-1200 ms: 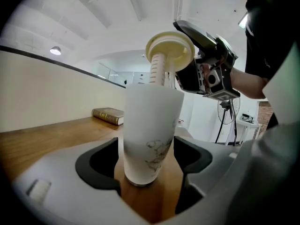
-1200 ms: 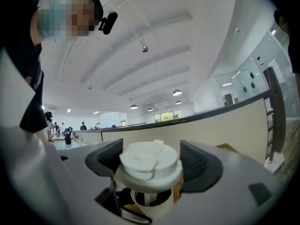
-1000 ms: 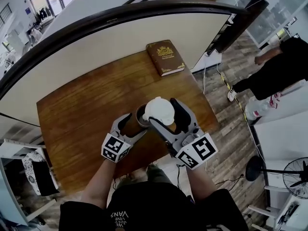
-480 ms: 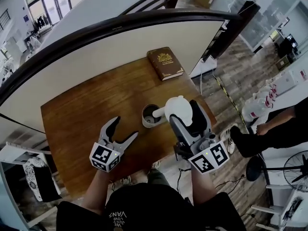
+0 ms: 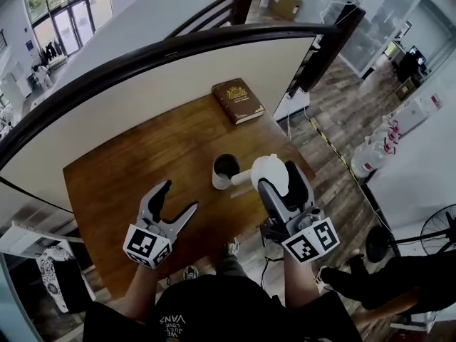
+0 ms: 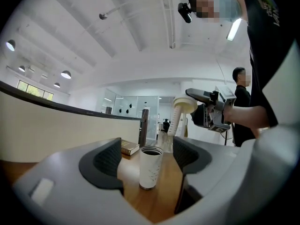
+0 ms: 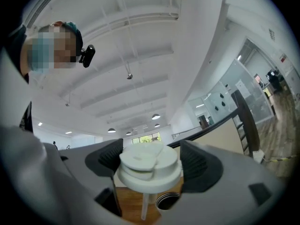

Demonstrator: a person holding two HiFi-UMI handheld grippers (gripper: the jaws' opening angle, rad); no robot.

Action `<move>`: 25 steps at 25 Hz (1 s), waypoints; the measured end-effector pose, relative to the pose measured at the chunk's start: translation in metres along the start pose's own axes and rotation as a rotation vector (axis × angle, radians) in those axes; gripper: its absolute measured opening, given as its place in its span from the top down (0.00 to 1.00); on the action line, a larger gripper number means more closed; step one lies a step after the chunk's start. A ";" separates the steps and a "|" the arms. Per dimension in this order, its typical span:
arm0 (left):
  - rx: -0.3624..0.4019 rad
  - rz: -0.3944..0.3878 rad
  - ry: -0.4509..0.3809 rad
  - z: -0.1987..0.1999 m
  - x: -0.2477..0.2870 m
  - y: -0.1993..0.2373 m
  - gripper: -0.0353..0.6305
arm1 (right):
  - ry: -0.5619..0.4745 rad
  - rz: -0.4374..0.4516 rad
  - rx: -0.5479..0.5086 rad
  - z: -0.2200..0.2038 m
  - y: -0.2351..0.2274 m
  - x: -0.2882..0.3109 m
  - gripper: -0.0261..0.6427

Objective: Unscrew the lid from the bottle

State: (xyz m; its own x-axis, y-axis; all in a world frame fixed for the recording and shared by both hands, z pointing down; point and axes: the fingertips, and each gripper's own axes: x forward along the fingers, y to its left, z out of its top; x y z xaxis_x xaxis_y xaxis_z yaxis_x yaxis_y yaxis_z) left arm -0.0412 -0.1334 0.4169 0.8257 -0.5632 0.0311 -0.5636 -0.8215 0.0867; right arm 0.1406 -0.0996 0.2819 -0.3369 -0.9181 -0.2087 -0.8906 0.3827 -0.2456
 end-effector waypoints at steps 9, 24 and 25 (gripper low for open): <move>0.037 -0.081 -0.021 0.015 -0.030 -0.027 0.77 | 0.003 -0.067 0.015 -0.013 0.028 -0.035 0.44; 0.044 -0.141 0.012 0.009 -0.064 -0.055 0.93 | 0.057 -0.094 0.024 -0.057 0.083 -0.073 0.44; 0.044 -0.145 0.014 0.008 -0.065 -0.057 0.93 | 0.060 -0.095 0.025 -0.059 0.086 -0.075 0.44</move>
State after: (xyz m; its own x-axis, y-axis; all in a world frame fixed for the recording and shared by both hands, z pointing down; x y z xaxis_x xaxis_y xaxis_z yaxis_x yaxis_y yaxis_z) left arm -0.0632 -0.0507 0.4022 0.8987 -0.4372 0.0354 -0.4385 -0.8975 0.0478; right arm 0.0714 -0.0045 0.3328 -0.2699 -0.9545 -0.1269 -0.9117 0.2957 -0.2851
